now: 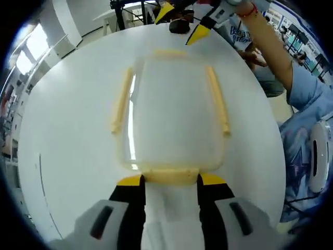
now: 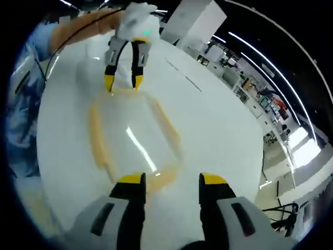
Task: Snap each plastic latch of the storage box into its locked position after aligning the lid with the box until every specified latch is closed and the lid sits flush.
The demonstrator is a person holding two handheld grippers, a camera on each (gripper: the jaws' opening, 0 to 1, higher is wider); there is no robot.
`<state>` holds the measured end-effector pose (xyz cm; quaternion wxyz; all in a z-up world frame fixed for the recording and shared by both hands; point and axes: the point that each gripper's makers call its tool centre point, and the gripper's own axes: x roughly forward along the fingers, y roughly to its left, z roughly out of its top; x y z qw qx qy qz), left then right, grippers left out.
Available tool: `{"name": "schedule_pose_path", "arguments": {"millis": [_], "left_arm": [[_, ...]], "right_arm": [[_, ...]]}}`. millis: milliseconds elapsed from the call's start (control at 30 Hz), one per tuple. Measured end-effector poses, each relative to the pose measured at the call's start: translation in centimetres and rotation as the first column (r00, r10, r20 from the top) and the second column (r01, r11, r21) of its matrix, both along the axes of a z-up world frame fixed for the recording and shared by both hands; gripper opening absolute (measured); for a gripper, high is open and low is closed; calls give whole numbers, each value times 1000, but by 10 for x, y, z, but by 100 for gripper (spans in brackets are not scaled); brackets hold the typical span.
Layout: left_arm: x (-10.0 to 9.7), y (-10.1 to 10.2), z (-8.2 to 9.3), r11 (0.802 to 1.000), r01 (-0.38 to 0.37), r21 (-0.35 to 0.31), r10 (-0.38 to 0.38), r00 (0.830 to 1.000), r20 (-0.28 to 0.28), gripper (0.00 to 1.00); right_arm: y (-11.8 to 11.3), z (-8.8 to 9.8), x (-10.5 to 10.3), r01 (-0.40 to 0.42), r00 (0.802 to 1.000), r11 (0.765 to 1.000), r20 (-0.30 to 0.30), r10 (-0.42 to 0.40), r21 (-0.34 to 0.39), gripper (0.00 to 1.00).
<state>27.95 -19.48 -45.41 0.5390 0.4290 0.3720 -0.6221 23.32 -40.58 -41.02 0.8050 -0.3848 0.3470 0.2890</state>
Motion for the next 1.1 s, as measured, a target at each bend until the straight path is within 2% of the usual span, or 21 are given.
{"name": "schedule_pose_path", "arguments": {"millis": [67, 167, 300, 333, 467, 567, 633, 800, 1033, 1100], "left_arm": [[0, 0, 0, 1000, 2, 3, -2, 1000, 1, 39], [0, -1, 0, 1000, 1, 12, -1, 1000, 3, 39], [0, -1, -1, 1000, 4, 17, -4, 1000, 4, 39], [1, -1, -1, 1000, 5, 17, -5, 1000, 4, 39], [1, -1, -1, 1000, 9, 26, -9, 1000, 6, 39], [1, -2, -1, 999, 15, 41, -15, 1000, 10, 39], [1, -2, -2, 999, 21, 50, -22, 1000, 12, 39], [1, -2, -2, 998, 25, 54, -26, 1000, 13, 39], [0, -1, -3, 998, 27, 65, -28, 999, 17, 39], [0, -1, -3, 997, 28, 67, -29, 999, 17, 39]], "right_arm": [[-4, -10, -5, -20, 998, 999, -68, 17, -35, 40], [-3, -24, -7, -51, 990, 998, -137, 45, -41, 41], [-5, -36, 2, -54, 986, 998, -159, 48, -36, 41], [-1, -34, 4, -47, 987, 999, -151, 47, 2, 41], [-3, -36, 13, -80, 984, 997, -162, 79, -4, 43], [-1, -38, 13, -118, 971, 993, -210, 114, -7, 43], [0, -40, 13, -139, 954, 990, -268, 132, -4, 43], [3, -43, 16, -189, 921, 982, -350, 170, -21, 46], [7, -45, 16, -247, 887, 968, -413, 207, -45, 47], [9, -46, 13, -271, 872, 962, -435, 226, -42, 45]]}}
